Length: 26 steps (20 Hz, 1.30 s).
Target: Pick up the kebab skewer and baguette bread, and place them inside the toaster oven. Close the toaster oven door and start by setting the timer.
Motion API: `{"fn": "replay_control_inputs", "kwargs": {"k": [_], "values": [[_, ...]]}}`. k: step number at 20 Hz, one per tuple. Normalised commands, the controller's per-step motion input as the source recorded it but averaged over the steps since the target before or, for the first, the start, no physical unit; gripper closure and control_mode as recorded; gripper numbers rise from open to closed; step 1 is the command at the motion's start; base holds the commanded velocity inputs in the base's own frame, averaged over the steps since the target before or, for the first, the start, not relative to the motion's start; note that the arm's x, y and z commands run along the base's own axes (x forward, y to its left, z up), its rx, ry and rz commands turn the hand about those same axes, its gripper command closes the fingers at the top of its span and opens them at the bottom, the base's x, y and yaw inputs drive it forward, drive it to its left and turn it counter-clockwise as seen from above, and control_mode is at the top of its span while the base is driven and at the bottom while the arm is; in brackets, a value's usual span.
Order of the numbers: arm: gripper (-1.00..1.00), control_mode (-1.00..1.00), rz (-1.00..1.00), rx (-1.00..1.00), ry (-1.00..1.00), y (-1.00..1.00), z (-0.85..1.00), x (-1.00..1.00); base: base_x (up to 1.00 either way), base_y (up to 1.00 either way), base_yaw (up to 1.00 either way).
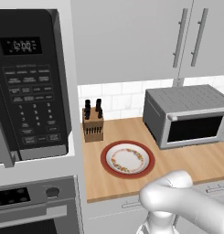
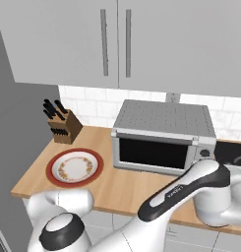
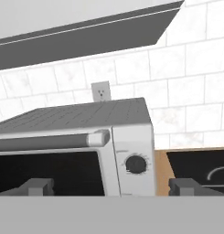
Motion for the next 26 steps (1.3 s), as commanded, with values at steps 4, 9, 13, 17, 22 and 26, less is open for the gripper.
{"fn": "replay_control_inputs", "kwargs": {"k": [4, 9, 13, 17, 22, 26], "values": [[-1.00, -1.00, -0.04, 0.00, 0.00, -0.16, -0.50, 0.30, 0.00, 0.00, 0.00], [-1.00, -1.00, -0.05, -0.01, -0.02, -0.01, -0.53, 0.18, 0.00, 0.00, 0.00], [-1.00, -1.00, -0.02, -0.02, -0.01, 0.00, -0.49, 0.13, 0.00, 0.00, 0.00], [-1.00, -1.00, -0.03, -0.03, -0.01, 0.00, -0.43, 0.19, 0.00, 0.00, 0.00], [-1.00, -1.00, -0.04, -0.02, 0.00, 0.00, -0.37, 0.33, 0.00, 0.00, 0.00], [-1.00, -1.00, 0.00, 0.00, -0.01, 0.01, -0.26, 0.44, 0.00, 0.00, 0.00]]}}
